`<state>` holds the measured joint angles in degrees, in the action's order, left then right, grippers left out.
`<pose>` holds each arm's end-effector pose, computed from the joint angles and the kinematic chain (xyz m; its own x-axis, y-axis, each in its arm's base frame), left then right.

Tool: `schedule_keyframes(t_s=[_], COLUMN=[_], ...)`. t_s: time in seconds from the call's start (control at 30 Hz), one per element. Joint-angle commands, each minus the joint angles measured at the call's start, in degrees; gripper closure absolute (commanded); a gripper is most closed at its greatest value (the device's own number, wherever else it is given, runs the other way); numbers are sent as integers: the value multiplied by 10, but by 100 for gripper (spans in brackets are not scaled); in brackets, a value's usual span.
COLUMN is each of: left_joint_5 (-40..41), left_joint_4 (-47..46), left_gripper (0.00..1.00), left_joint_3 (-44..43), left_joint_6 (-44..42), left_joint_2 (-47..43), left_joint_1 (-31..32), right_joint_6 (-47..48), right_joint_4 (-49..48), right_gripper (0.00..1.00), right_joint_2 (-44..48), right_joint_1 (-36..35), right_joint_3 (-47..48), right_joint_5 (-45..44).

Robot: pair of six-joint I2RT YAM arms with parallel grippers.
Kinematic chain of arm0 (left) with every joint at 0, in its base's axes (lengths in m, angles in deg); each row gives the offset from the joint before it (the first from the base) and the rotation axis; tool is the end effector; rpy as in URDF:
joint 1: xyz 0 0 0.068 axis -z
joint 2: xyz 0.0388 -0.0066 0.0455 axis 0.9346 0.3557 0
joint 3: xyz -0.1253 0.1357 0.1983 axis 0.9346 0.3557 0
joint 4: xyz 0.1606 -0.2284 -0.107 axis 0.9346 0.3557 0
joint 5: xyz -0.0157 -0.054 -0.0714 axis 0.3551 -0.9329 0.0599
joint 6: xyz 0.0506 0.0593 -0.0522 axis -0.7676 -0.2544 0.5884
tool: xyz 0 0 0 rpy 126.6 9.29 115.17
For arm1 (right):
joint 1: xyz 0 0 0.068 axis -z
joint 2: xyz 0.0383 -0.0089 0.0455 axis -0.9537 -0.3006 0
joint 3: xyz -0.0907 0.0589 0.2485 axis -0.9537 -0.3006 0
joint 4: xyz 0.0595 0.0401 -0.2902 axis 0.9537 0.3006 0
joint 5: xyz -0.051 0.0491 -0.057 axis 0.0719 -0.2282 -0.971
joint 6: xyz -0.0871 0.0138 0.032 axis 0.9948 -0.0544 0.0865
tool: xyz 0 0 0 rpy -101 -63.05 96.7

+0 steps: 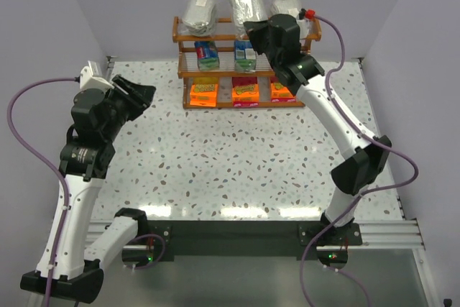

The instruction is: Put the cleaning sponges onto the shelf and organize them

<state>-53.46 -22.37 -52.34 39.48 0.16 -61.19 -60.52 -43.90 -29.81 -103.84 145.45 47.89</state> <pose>0.2523 -0.0346 0.4274 -0.2370 -0.7022 -0.6713 -0.0600 0.7003 -0.7114 0.4373 0.2308 0.4602 -0.2027 0.9283 -0.3116 0.0446 0.3267 0.9441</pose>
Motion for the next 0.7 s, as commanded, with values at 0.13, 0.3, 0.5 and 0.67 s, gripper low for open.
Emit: schedule_keyframes(t_s=[0.13, 0.3, 0.5, 0.67], left_joint_5=[-1, 1, 1, 2], left_joint_4=[-7, -7, -7, -9], left_gripper=[48, 48, 48, 48], left_joint_3=[-17, -15, -12, -11], left_joint_6=[-12, -11, -10, -9], left_joint_2=[-7, -8, -7, -6], left_joint_1=[5, 5, 5, 5], right_joint_6=[-60, -75, -82, -94], right_joint_4=[22, 41, 44, 49], right_gripper=[100, 100, 96, 91], right_joint_2=[-75, -101, -118, -140], right_joint_1=[6, 9, 18, 24], right_joint_3=[100, 124, 127, 146], right_joint_5=[-63, -68, -61, -45])
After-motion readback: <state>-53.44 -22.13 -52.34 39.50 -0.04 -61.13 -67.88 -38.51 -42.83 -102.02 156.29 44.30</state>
